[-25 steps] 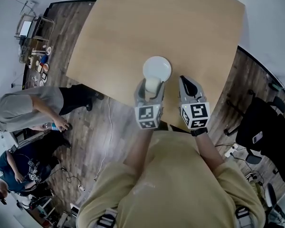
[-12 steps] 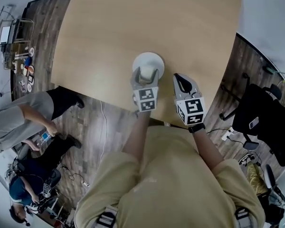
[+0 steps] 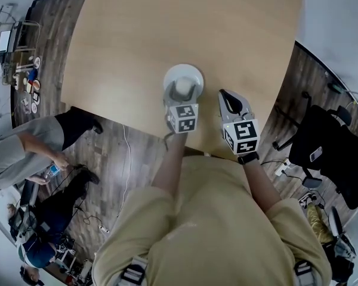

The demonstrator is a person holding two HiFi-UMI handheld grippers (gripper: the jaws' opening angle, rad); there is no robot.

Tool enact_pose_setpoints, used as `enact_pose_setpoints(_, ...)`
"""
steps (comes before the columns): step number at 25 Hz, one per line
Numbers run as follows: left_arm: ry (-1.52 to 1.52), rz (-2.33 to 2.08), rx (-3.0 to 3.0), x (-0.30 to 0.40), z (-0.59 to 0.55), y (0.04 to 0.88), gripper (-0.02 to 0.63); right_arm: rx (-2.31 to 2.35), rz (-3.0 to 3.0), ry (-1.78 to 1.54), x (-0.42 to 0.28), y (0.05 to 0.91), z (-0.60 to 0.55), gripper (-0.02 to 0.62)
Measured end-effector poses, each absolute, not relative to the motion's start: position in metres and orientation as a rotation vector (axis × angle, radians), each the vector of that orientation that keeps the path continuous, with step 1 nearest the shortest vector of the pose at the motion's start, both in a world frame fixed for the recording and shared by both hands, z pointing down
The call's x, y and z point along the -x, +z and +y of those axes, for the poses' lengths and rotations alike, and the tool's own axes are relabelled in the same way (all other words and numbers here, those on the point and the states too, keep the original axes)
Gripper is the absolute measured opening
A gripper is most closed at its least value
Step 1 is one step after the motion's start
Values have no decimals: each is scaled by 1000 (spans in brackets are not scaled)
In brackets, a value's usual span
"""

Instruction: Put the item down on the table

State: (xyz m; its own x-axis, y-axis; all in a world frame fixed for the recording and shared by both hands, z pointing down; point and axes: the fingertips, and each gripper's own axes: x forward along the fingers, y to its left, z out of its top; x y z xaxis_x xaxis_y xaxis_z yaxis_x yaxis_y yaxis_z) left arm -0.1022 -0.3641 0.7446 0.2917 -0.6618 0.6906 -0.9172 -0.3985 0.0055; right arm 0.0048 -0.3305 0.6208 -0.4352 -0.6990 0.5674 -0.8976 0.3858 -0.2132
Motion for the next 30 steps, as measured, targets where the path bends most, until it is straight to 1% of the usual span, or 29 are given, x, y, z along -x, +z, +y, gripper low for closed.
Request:
enact_pose_setpoints(4, 817, -1446, -2183, 103, -364, 730, 321, -1369, -2301, 687, -7, 615, -326, 6)
enact_pose_setpoints(9, 716, -1510, -2243, 98, -360, 678, 311, -1388, -2356, 654, -14, 594, -314, 6)
enact_pose_setpoints(22, 344, -1711, -2323, 88, -280, 531, 163, -1460, -2552, 486, -30, 519, -266, 5)
enact_pose_setpoints(24, 295, -1739, -2353, 92, -267, 508, 139, -1471, -2584, 429, -25, 499, -259, 5)
enact_pose_setpoints(26, 278, -1769, -2363, 102, -255, 489, 130, -1472, -2614, 378, -15, 478, -252, 5)
enact_pose_setpoints(30, 227, -1828, -2367, 122, -239, 465, 86, -1466, -2673, 304, 2, 448, -243, 6)
